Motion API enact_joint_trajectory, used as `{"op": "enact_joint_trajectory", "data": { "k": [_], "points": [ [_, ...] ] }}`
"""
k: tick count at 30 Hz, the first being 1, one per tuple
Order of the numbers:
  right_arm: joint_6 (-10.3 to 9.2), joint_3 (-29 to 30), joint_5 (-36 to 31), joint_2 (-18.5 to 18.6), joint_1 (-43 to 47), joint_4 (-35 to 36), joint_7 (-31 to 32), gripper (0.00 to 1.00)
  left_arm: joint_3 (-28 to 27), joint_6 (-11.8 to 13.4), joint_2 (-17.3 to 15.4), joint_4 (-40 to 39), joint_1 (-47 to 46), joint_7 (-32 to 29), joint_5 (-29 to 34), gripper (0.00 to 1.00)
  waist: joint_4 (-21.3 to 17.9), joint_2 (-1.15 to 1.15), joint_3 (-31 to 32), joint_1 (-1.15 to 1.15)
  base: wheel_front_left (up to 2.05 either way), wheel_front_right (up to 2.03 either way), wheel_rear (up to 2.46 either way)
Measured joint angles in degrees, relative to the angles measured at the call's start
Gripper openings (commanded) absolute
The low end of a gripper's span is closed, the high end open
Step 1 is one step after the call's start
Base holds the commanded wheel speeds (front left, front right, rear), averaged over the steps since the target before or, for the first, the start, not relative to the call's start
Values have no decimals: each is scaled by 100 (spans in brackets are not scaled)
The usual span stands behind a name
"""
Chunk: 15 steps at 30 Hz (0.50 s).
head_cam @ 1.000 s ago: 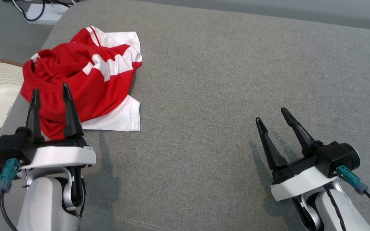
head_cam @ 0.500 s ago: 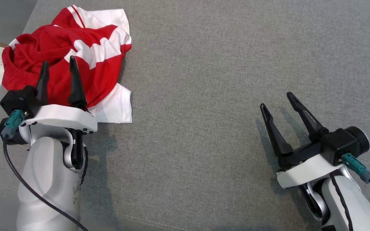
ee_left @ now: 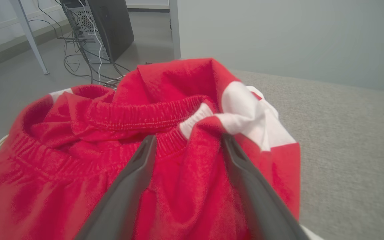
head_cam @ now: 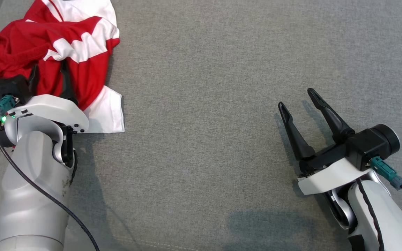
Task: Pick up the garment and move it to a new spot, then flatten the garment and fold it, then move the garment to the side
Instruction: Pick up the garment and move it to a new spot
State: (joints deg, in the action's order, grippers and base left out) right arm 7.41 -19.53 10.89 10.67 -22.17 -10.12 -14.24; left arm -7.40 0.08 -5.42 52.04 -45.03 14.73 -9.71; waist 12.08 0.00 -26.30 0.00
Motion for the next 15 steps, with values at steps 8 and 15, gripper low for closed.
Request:
{"op": "enact_joint_trajectory", "data": {
  "k": [8,15],
  "points": [
    [0,37,19,-73,-78,-12,0,100,-88,53,-88,43,-46,0,24,0,-196,0,-71,0,0,0,0],
    [0,34,75,-122,-79,-32,0,100,-141,82,-100,-165,-40,0,64,0,-237,0,57,0,0,0,0]
  ]
}}
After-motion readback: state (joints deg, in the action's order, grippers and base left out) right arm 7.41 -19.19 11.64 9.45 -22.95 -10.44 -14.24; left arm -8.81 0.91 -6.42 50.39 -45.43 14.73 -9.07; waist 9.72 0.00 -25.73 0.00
